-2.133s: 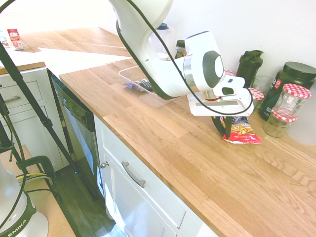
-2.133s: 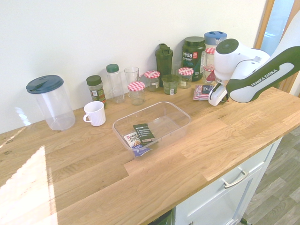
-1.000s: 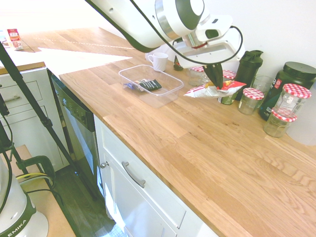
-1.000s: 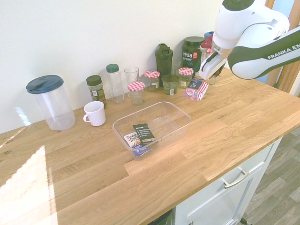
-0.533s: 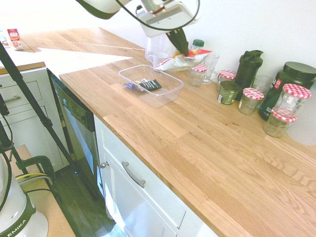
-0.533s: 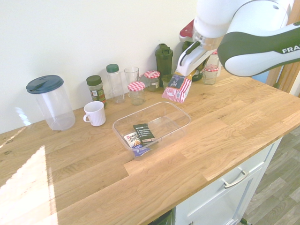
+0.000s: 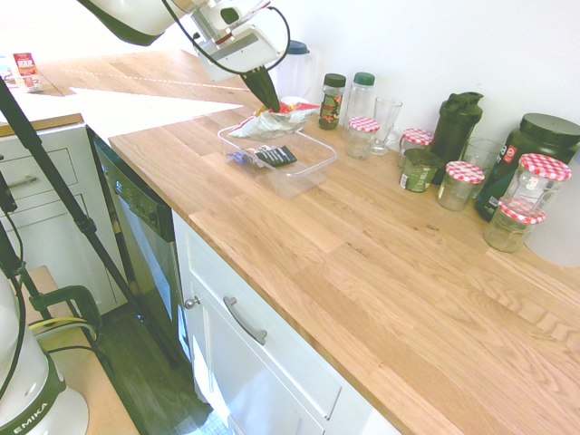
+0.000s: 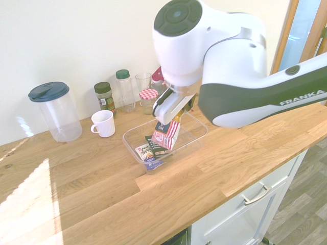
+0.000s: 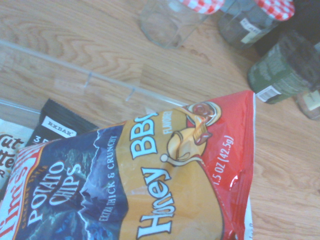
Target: Put the chip bag into the container
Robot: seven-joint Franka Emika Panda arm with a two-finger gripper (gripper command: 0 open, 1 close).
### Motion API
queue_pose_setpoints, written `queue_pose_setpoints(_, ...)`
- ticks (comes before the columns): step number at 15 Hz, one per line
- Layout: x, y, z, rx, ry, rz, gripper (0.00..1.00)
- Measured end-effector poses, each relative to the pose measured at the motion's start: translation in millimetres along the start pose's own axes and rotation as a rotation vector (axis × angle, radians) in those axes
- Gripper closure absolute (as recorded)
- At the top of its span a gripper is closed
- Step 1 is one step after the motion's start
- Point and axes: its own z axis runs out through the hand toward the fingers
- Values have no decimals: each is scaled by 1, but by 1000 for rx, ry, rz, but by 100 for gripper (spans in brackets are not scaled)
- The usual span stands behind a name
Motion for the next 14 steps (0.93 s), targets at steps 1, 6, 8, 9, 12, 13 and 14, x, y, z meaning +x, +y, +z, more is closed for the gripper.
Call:
queue_pose_setpoints(1,0,-6,8,-8,-10,1,100)
queue_pose_setpoints(6,15,-4,41,-48,-44,31,100)
queue_pose_setpoints(8,21,4,54,-69,-54,44,100)
queue_pose_setpoints(9,23,8,61,-79,-69,42,0)
queue_pose_setpoints(12,18,16,81,-111,-111,-3,0)
queue_pose_setpoints(13,18,18,85,-118,-116,-6,0)
queue_pose_setpoints(14,19,21,88,-124,-120,-6,0)
